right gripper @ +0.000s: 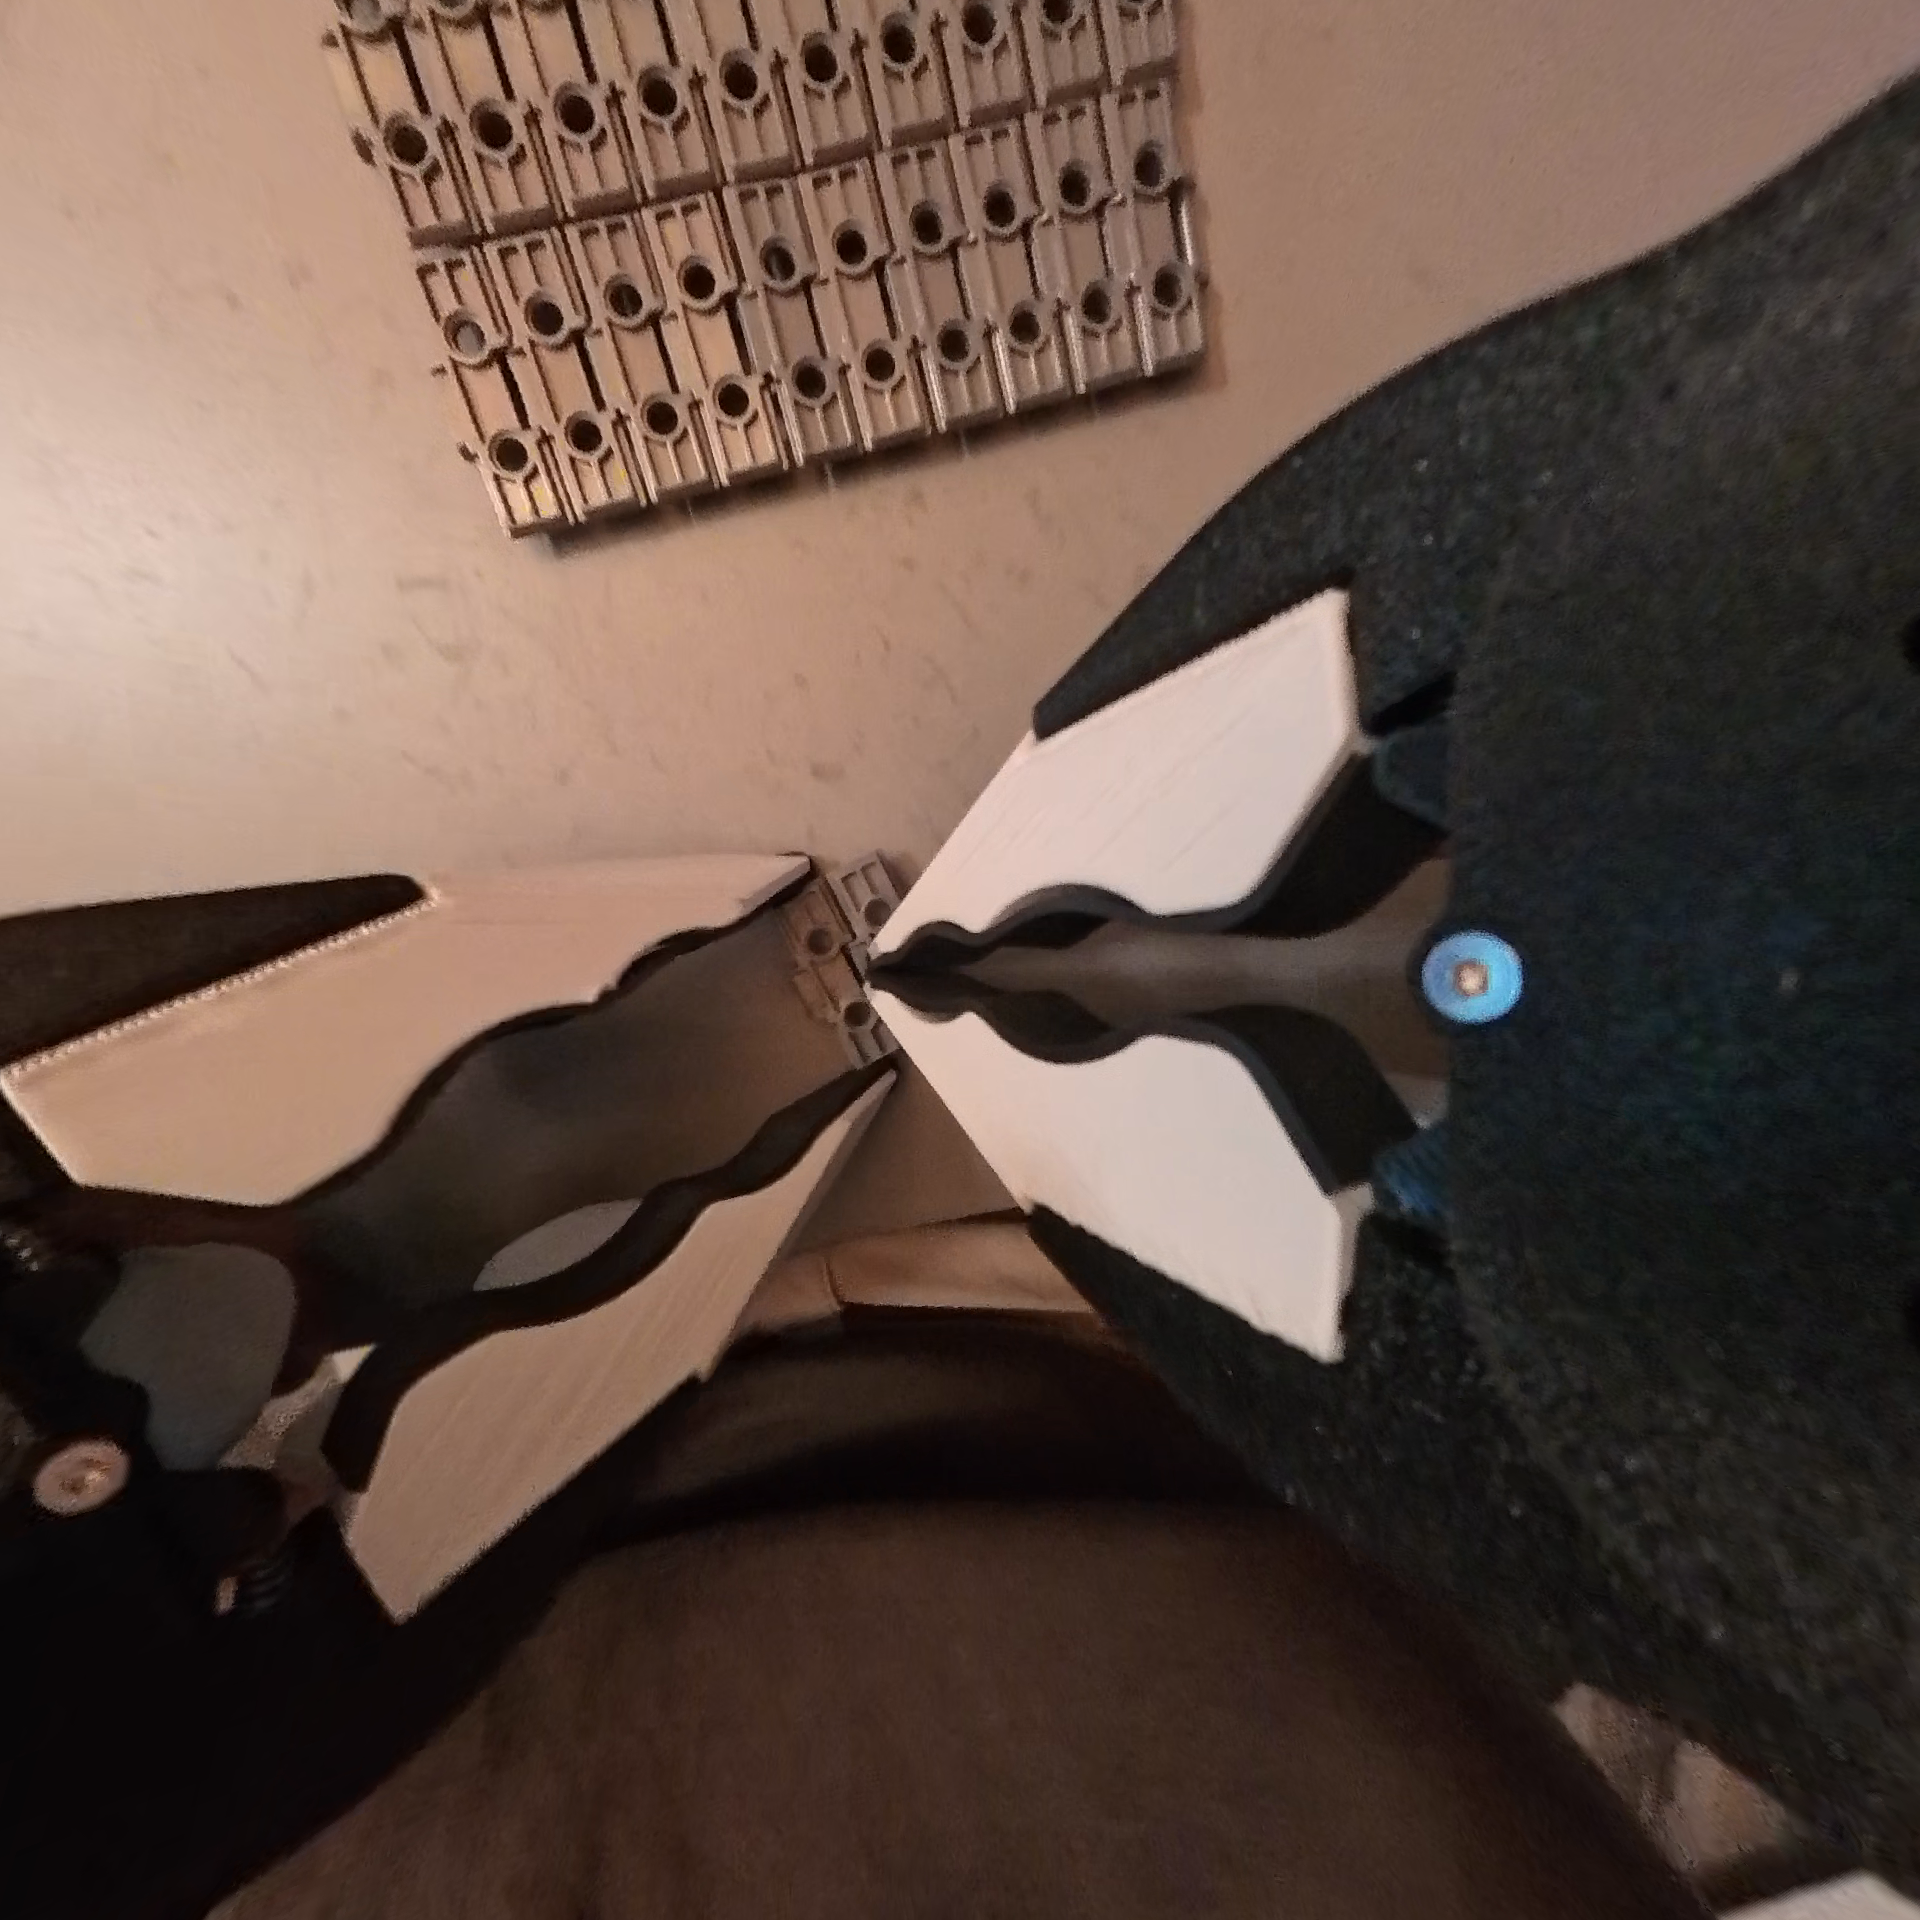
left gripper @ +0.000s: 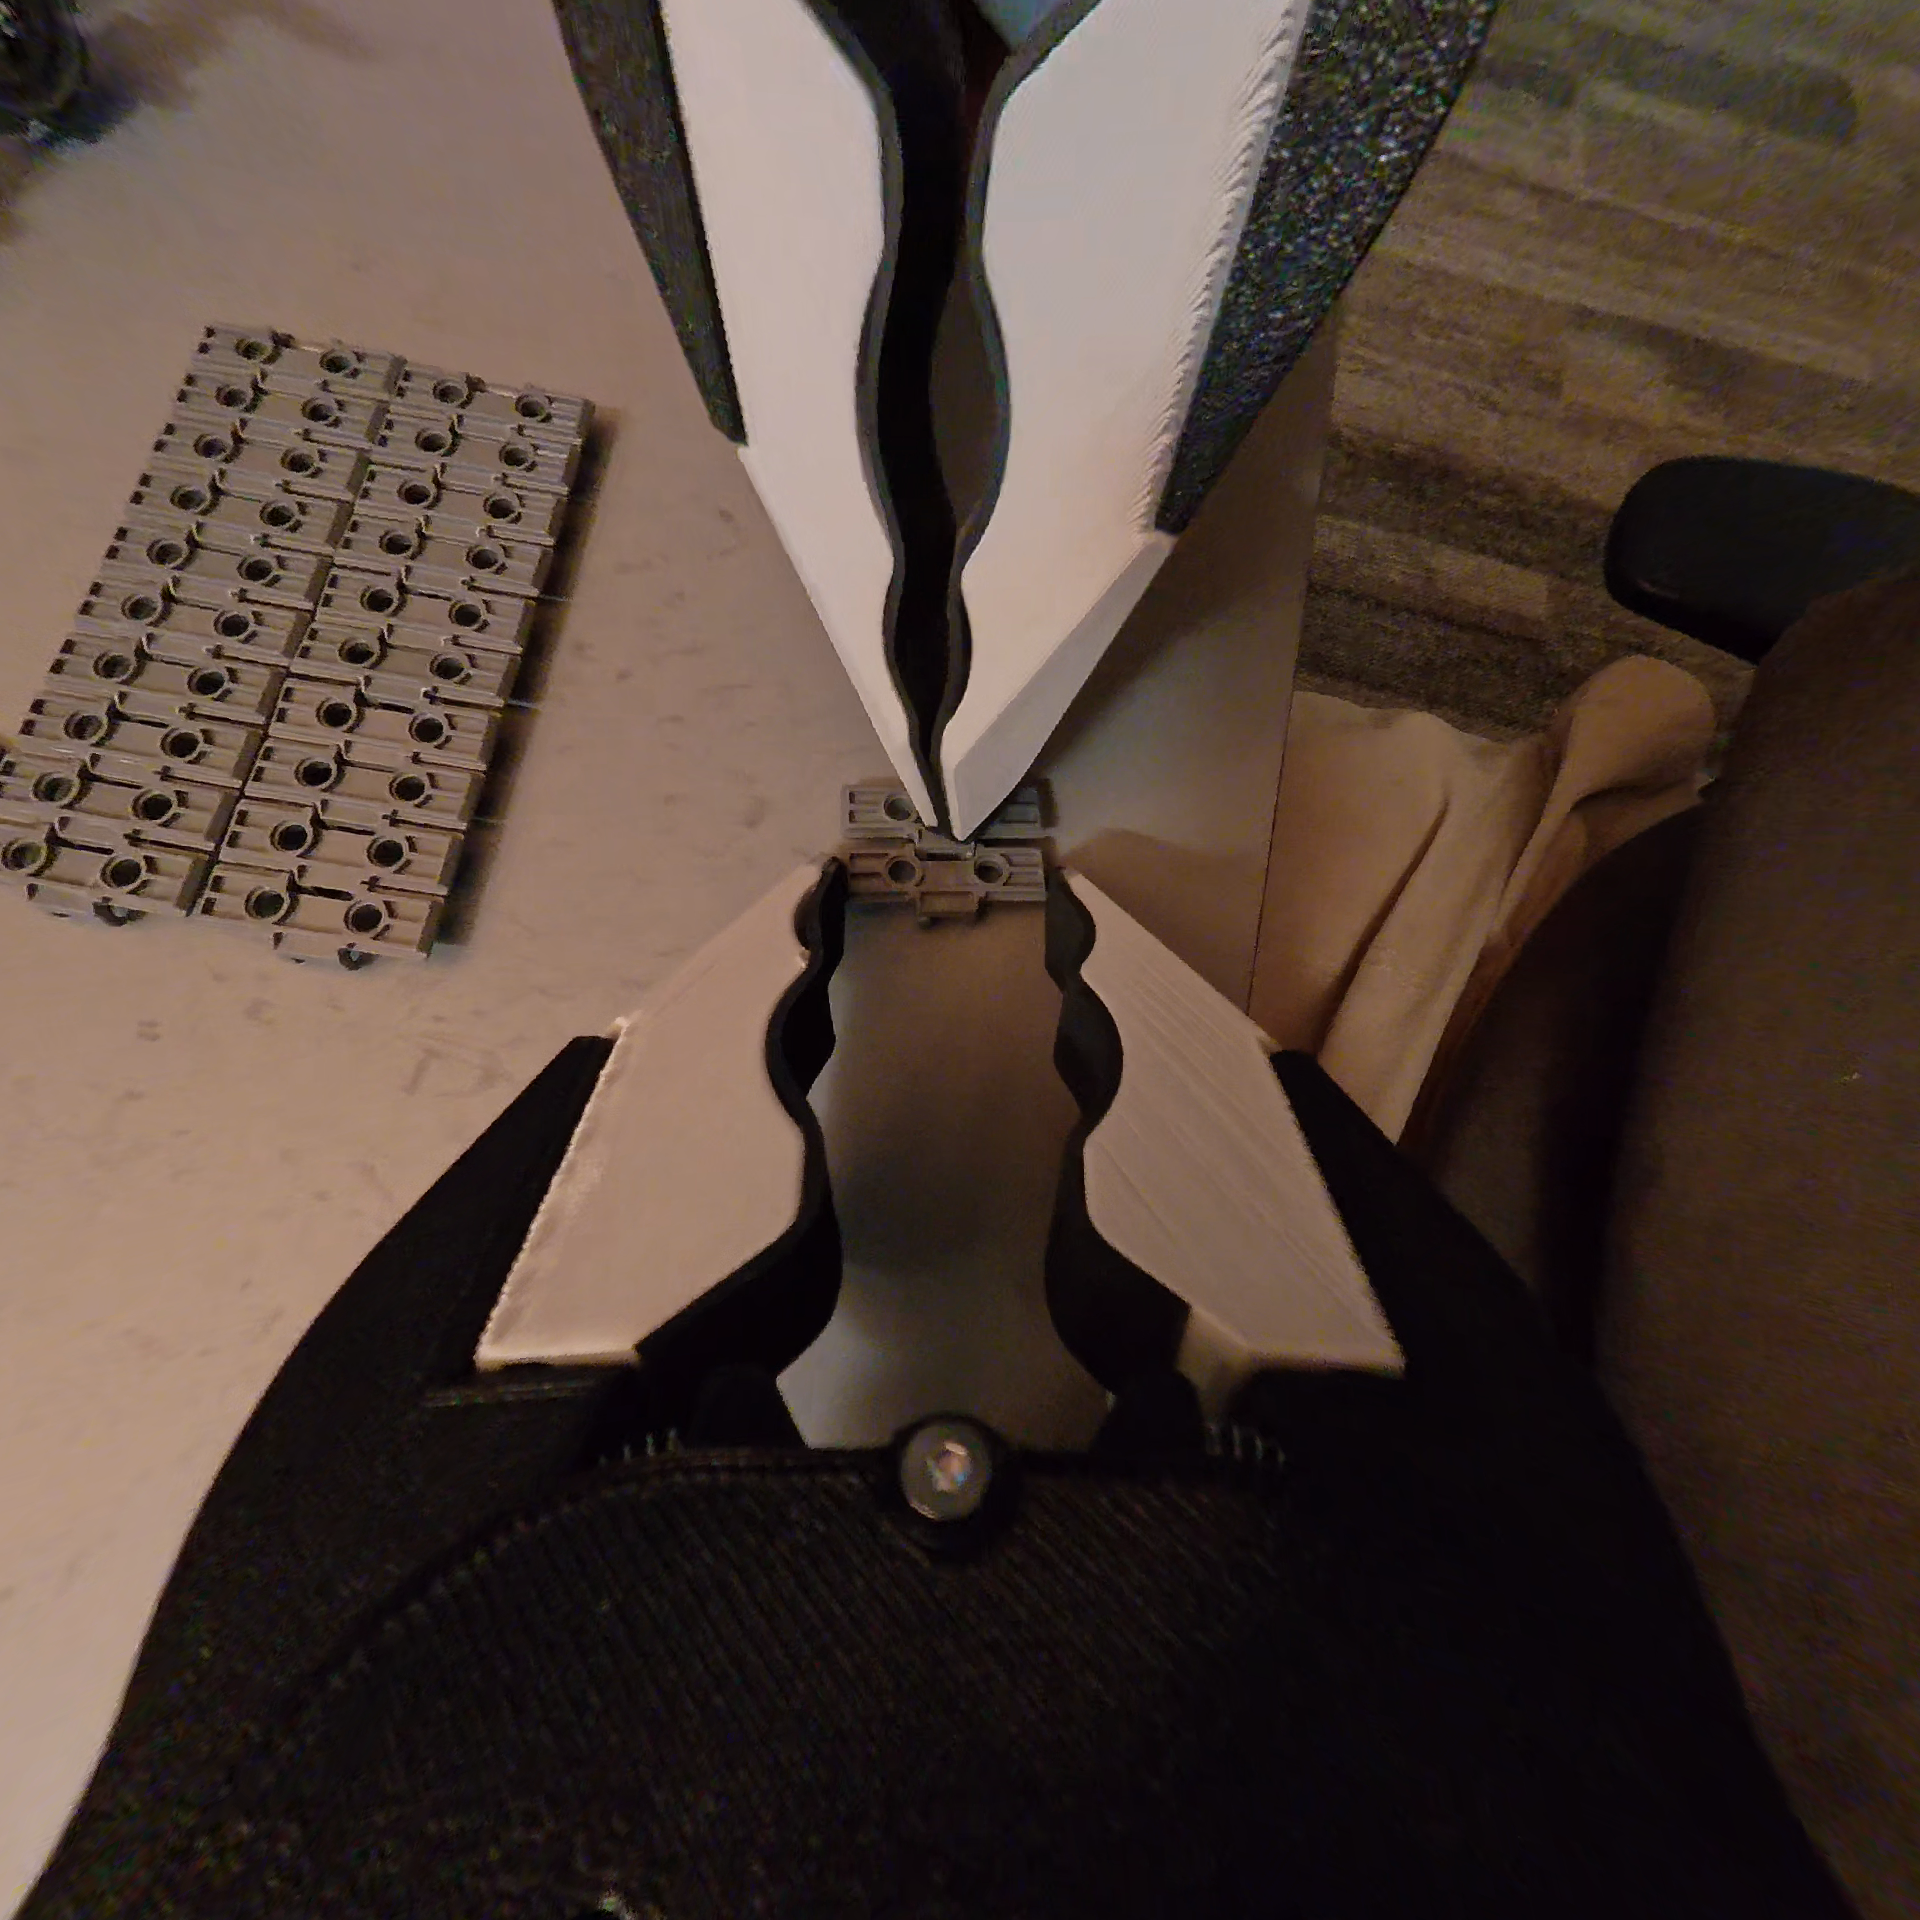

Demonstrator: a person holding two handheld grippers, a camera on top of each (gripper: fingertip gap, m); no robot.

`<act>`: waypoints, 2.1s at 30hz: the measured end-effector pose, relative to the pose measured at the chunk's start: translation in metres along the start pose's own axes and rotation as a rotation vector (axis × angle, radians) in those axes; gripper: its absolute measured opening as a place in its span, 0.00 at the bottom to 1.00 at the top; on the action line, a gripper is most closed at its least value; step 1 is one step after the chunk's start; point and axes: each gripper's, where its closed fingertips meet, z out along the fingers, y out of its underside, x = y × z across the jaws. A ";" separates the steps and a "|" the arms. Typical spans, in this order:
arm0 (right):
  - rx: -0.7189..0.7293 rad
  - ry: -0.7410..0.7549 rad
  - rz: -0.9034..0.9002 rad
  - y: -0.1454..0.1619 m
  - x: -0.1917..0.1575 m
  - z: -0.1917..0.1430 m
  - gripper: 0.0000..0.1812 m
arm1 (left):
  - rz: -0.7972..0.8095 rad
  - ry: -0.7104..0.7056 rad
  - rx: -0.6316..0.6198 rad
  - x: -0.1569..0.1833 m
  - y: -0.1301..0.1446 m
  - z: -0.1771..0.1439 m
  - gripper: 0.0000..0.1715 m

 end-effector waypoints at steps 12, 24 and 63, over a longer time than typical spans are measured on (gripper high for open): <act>-0.115 0.051 0.058 -0.001 0.002 0.001 0.00 | 0.041 -0.075 -0.002 -0.001 0.000 0.001 0.21; -0.035 0.087 0.041 -0.003 0.003 0.003 0.00 | 0.012 -0.030 -0.005 -0.002 0.002 0.000 0.21; 0.916 0.573 0.319 0.016 0.042 -0.098 0.11 | -0.300 -0.543 -0.063 -0.169 0.020 -0.069 0.08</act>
